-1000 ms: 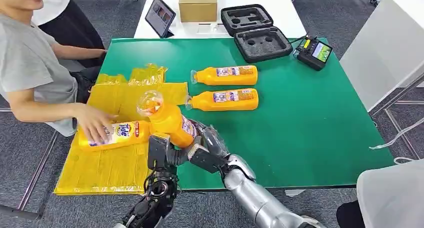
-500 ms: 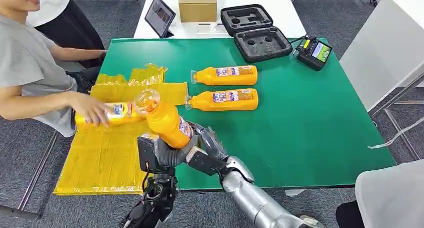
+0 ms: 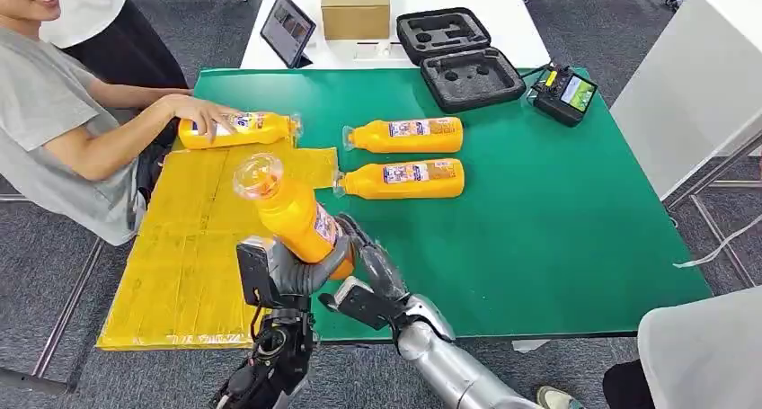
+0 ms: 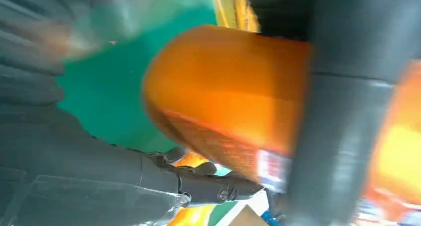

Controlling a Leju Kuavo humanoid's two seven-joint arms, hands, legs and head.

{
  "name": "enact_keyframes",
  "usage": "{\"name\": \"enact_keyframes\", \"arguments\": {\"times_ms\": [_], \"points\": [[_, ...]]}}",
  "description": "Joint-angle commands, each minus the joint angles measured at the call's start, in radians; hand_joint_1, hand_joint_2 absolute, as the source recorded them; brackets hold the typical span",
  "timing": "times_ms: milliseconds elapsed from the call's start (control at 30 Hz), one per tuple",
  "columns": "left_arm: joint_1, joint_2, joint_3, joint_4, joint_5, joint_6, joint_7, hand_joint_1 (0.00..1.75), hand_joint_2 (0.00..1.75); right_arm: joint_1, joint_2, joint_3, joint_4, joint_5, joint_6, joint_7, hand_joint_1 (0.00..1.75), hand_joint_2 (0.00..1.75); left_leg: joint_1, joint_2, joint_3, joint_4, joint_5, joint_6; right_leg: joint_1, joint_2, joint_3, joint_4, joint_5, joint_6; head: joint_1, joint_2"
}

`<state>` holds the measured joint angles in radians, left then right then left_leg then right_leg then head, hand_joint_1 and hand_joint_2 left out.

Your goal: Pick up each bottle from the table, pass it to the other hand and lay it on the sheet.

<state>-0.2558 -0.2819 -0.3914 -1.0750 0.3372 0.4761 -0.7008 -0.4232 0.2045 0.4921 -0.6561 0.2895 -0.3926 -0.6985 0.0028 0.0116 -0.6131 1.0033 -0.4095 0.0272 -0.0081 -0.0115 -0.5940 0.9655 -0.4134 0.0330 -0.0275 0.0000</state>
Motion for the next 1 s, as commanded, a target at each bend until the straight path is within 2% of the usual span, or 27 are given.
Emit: {"name": "enact_keyframes", "arguments": {"times_ms": [33, 100, 200, 300, 333, 367, 433, 900, 967, 1000], "points": [[-0.029, 0.056, 0.066, -0.019, -0.061, 0.05, 0.003, 1.75, 1.75, 0.089, -0.041, -0.01, -0.028, -0.024, -0.003, 0.0, 0.0, 1.75, 0.001, -0.003, 0.006, -0.001, -0.002, -0.002, 0.0, -0.001, 0.006, -0.001, -0.003, -0.001, 0.0, 0.0], [-0.028, 0.072, 0.067, -0.022, -0.116, 0.077, 0.003, 1.75, 1.75, 0.096, -0.04, -0.02, -0.02, -0.025, -0.004, 0.0, 0.0, 1.75, 0.001, -0.002, 0.005, -0.002, -0.002, -0.002, 0.0, 0.0, 0.005, -0.001, -0.002, -0.001, 0.0, 0.0], [-0.061, 0.123, 0.051, 0.038, -0.276, 0.201, 0.003, 1.75, 1.75, 0.096, -0.043, -0.037, -0.003, -0.028, 0.002, 0.0, 0.0, 1.75, 0.0, 0.0, 0.003, -0.001, -0.001, -0.001, 0.0, 0.001, 0.003, -0.001, -0.001, -0.001, 0.0, 0.0], [-0.077, 0.137, 0.054, 0.068, -0.308, 0.221, 0.003, 1.75, 1.75, 0.093, -0.044, -0.043, 0.002, -0.028, 0.006, 0.0, 0.0, 1.75, 0.0, -0.001, 0.004, -0.002, -0.001, -0.002, 0.0, 0.001, 0.004, 0.0, -0.001, -0.001, 0.0, 0.0], [-0.088, 0.106, 0.165, 0.129, -0.513, 0.222, 0.003, 1.75, 1.75, 0.092, -0.04, -0.054, 0.013, -0.025, 0.01, 0.0, 0.0, 1.75, 0.0, -0.001, 0.002, -0.001, -0.001, -0.001, 0.0, 0.0, 0.002, -0.001, -0.001, -0.001, 0.0, 0.0], [-0.079, 0.067, 0.342, 0.117, -0.808, 0.222, 0.003, 1.75, 1.75, 0.094, -0.037, -0.065, 0.02, -0.023, 0.024, 0.0, 0.0, 1.75, 0.0, -0.001, 0.004, -0.001, -0.001, -0.002, 0.0, 0.001, 0.004, 0.0, -0.001, -0.002, 0.0, 0.0], [-0.089, 0.031, 0.506, 0.119, -1.074, 0.222, 0.003, 1.75, 1.75, 0.096, -0.032, -0.076, 0.028, -0.019, 0.031, 0.0, 0.0, 1.75, 0.0, 0.002, 0.005, -0.002, -0.001, -0.002, 0.0, 0.004, 0.004, -0.001, -0.001, -0.002, 0.0, 0.0], [-0.095, 0.045, 0.499, 0.127, -1.059, 0.222, 0.003, 1.75, 1.75, 0.097, -0.03, -0.077, 0.027, -0.017, 0.03, 0.0, 0.0, 1.75, 0.0, -0.003, 0.003, 0.0, -0.002, -0.002, 0.0, -0.002, 0.004, 0.0, -0.003, -0.001, 0.0, 0.0], [-0.11, -0.03, 0.749, 0.072, -1.481, 0.222, 0.003, 1.75, 1.75, 0.093, -0.022, -0.092, 0.042, -0.019, 0.051, 0.0, 0.0, 1.75, 0.0, 0.0, 0.002, 0.0, -0.001, -0.001, 0.0, 0.001, 0.001, 0.0, -0.001, -0.001, 0.0, 0.0], [-0.12, -0.04, 0.791, 0.062, -1.562, 0.222, 0.007, 1.75, 1.75, 0.092, -0.02, -0.094, 0.045, -0.02, 0.056, 0.0, 0.0, 1.75, 0.001, 0.0, 0.001, 0.0, -0.001, -0.001, 0.001, 0.001, 0.001, 0.0, -0.001, -0.001, 0.0, 0.0]]}}
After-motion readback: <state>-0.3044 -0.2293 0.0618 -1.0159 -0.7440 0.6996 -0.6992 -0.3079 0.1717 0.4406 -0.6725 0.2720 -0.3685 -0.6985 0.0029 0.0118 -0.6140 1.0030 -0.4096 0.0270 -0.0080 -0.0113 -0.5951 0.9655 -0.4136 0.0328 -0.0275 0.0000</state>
